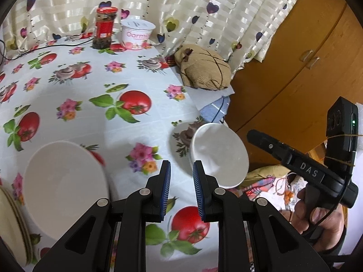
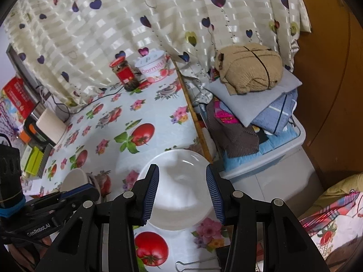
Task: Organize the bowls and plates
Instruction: 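Move the left gripper to the loose white bowl and close on its rim, then lift the white bowl with the left gripper toward the steel bowl, then lower the white bowl with the left gripper into the steel bowl stack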
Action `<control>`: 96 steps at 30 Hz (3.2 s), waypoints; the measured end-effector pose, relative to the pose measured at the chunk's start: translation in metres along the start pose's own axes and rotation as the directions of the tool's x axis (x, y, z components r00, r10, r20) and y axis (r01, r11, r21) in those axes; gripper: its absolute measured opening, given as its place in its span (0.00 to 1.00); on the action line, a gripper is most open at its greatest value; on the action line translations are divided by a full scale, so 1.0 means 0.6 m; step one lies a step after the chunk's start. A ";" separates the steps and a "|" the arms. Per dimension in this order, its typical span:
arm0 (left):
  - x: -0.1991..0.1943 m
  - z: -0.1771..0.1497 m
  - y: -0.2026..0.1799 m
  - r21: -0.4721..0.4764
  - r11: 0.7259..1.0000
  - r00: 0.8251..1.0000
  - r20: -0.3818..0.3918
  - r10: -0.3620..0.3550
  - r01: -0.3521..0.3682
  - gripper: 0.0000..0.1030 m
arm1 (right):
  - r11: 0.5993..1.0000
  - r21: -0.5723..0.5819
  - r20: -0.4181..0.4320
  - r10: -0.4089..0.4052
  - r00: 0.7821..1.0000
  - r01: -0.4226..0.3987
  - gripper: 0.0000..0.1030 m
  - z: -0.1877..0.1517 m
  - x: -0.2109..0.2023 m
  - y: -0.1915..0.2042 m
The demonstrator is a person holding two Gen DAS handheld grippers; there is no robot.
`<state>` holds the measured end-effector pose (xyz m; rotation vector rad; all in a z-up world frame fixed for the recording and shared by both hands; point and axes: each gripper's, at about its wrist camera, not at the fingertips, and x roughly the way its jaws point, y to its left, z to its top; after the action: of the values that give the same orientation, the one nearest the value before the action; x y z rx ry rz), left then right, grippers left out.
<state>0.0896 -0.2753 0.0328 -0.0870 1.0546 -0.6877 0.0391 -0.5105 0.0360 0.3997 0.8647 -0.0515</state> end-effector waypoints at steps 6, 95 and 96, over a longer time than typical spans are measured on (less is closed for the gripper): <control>0.033 0.005 -0.012 0.002 1.000 1.000 -0.025 -0.012 0.012 0.21 | 0.999 0.034 -0.025 -0.008 1.000 0.009 0.41 -0.008 0.013 -0.024; -0.071 -0.003 0.028 -0.043 0.998 0.993 0.105 0.044 -0.040 0.19 | 0.991 -0.119 -0.006 0.056 0.998 -0.057 0.14 -0.008 -0.016 0.130; -0.073 -0.003 0.030 -0.045 0.998 0.993 0.108 0.046 -0.041 0.19 | 0.991 -0.124 -0.005 0.058 0.998 -0.058 0.14 -0.008 -0.017 0.134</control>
<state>0.0831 -0.2359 0.0588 -0.1373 0.9639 -0.6144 0.0455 -0.4354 0.0667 0.3082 0.8526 0.0564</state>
